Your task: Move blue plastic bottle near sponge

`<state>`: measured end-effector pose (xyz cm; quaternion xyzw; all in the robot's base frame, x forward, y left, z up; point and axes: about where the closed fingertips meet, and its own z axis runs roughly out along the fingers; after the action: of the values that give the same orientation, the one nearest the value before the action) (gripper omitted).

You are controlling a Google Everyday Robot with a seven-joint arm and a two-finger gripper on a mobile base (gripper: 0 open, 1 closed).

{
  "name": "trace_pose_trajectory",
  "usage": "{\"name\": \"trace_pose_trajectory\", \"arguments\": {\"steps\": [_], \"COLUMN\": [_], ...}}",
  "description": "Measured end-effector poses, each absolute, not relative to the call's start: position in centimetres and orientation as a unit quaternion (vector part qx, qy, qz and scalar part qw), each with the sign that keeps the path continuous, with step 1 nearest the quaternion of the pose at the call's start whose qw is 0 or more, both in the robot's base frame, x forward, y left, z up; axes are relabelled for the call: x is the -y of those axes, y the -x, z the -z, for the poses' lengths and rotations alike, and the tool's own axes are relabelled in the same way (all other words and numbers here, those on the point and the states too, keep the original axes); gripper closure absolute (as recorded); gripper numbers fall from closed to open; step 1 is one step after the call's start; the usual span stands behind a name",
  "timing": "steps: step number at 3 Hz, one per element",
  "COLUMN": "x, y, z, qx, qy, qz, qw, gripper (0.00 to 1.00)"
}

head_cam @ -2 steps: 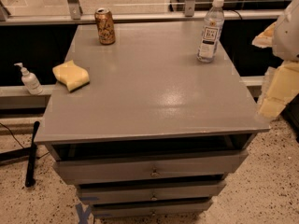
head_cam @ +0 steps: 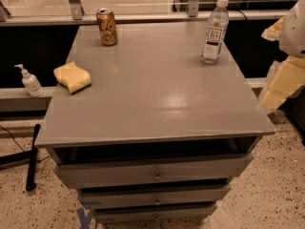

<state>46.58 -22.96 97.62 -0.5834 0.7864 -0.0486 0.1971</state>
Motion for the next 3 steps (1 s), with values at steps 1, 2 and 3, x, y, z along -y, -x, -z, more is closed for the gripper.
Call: {"name": "trace_pose_trajectory", "arguments": {"steps": [1,2,3], "x": [25.1,26.6,26.4], "y": [-51.8,-57.7,-63.0], "z": [-97.2,-96.8,-96.4], "qx": [-0.797,-0.807,-0.807], "qy": [0.545,0.497,0.461], "qz": [0.056,0.052,0.037], "qw": [0.254,0.316,0.368], "gripper": [0.0,0.0,0.0]}}
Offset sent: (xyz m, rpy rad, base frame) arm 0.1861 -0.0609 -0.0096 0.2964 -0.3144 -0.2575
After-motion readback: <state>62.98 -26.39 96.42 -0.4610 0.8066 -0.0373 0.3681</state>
